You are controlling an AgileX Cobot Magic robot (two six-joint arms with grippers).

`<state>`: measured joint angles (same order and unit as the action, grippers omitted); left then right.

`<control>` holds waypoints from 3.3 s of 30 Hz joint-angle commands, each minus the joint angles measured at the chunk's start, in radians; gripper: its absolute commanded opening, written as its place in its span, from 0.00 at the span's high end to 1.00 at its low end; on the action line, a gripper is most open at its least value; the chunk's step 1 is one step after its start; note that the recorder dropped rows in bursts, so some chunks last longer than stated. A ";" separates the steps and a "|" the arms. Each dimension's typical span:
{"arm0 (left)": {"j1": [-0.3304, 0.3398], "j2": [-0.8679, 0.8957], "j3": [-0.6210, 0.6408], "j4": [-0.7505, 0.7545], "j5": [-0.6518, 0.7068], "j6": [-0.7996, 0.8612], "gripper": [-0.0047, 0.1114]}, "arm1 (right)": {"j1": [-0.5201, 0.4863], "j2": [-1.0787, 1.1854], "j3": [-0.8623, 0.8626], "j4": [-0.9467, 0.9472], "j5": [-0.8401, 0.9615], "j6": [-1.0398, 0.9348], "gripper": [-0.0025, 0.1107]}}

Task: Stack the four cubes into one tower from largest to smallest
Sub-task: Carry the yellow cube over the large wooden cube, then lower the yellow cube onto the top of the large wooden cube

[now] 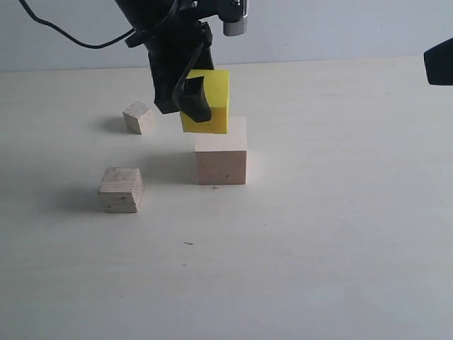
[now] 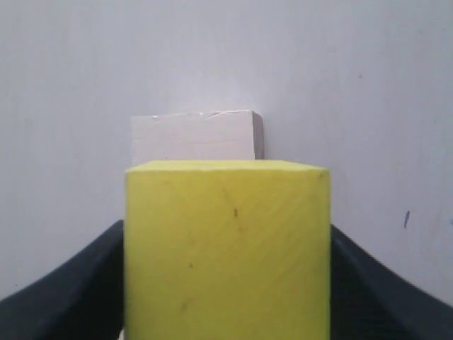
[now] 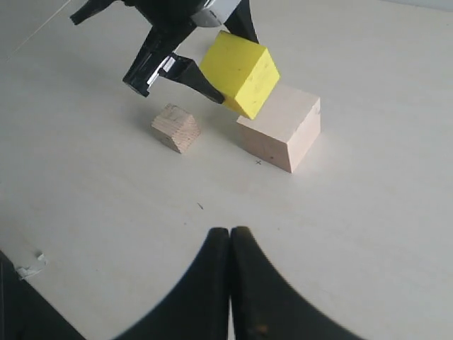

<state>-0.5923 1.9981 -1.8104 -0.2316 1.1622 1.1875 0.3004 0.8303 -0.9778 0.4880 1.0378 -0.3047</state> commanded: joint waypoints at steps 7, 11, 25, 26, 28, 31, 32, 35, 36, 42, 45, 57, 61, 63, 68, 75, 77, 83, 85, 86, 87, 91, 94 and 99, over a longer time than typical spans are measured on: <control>-0.008 0.008 -0.010 -0.037 -0.056 -0.040 0.96 | -0.003 -0.003 0.003 0.008 0.025 -0.009 0.98; -0.008 0.068 -0.072 -0.007 -0.044 -0.043 0.96 | -0.003 -0.003 0.003 0.008 0.026 -0.009 0.98; 0.008 0.165 -0.191 -0.003 0.013 -0.043 0.96 | -0.003 -0.003 0.003 0.006 0.026 -0.011 0.98; 0.010 0.169 -0.191 -0.003 0.013 -0.043 0.96 | -0.003 -0.003 0.003 0.006 0.026 -0.011 0.98; 0.013 0.177 -0.191 -0.001 0.011 -0.043 0.96 | -0.003 -0.003 0.003 0.006 0.026 -0.011 0.98; 0.013 0.187 -0.191 -0.001 0.011 -0.043 0.96 | -0.003 -0.003 0.003 0.006 0.023 -0.011 0.98; 0.013 0.189 -0.191 -0.001 0.011 -0.043 0.96 | -0.003 -0.003 0.003 0.006 0.024 -0.016 0.98; 0.013 0.199 -0.191 -0.001 0.011 -0.043 0.96 | -0.003 -0.003 0.003 0.006 0.024 -0.016 0.98; 0.013 0.200 -0.191 -0.001 0.011 -0.045 0.96 | -0.003 -0.003 0.003 0.006 0.024 -0.016 0.98; 0.013 0.201 -0.191 -0.014 0.033 -0.060 0.96 | -0.003 -0.003 0.003 0.006 0.024 -0.016 0.98; 0.013 0.201 -0.191 -0.014 0.052 -0.066 0.96 | -0.003 -0.003 0.003 0.006 0.024 -0.016 0.98; 0.013 0.201 -0.191 -0.050 0.015 -0.064 0.96 | -0.003 -0.003 0.003 0.006 0.030 -0.016 0.98; 0.013 0.201 -0.191 -0.044 0.048 -0.039 0.96 | -0.003 -0.003 0.003 0.006 0.030 -0.016 0.98; 0.013 0.201 -0.191 -0.044 0.051 -0.039 0.96 | -0.003 -0.003 0.003 0.006 0.030 -0.016 0.98; 0.013 0.201 -0.191 -0.041 0.048 -0.039 0.96 | -0.003 -0.003 0.003 0.006 0.030 -0.016 0.98; 0.013 0.201 -0.191 -0.038 0.050 -0.039 0.96 | -0.003 -0.003 0.003 0.006 0.036 -0.016 0.98; 0.013 0.201 -0.191 -0.038 0.050 -0.039 0.95 | -0.003 -0.003 0.003 0.006 0.038 -0.016 0.98; 0.013 0.201 -0.191 -0.034 0.025 -0.039 0.67 | -0.003 -0.003 0.003 0.006 0.040 -0.016 0.98; 0.013 0.201 -0.191 -0.034 0.023 -0.039 0.58 | -0.003 -0.003 0.003 0.006 0.042 -0.016 0.98; 0.013 0.201 -0.191 -0.034 0.021 -0.042 0.54 | -0.003 -0.003 0.003 0.006 0.044 -0.016 0.98; 0.013 0.201 -0.191 -0.034 0.019 -0.041 0.52 | -0.003 -0.003 0.003 0.006 0.044 -0.016 0.98; 0.013 0.201 -0.191 -0.034 0.024 -0.041 0.48 | -0.003 -0.003 0.003 0.006 0.048 -0.016 0.98; 0.013 0.201 -0.191 -0.034 0.026 -0.041 0.47 | -0.003 -0.003 0.003 0.006 0.051 -0.016 0.98; 0.013 0.201 -0.191 -0.032 0.026 -0.043 0.40 | -0.003 -0.003 0.003 0.006 0.055 -0.016 0.98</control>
<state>-0.5823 2.2007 -1.9964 -0.2607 1.1915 1.1479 0.3004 0.8303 -0.9778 0.4880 1.0876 -0.3108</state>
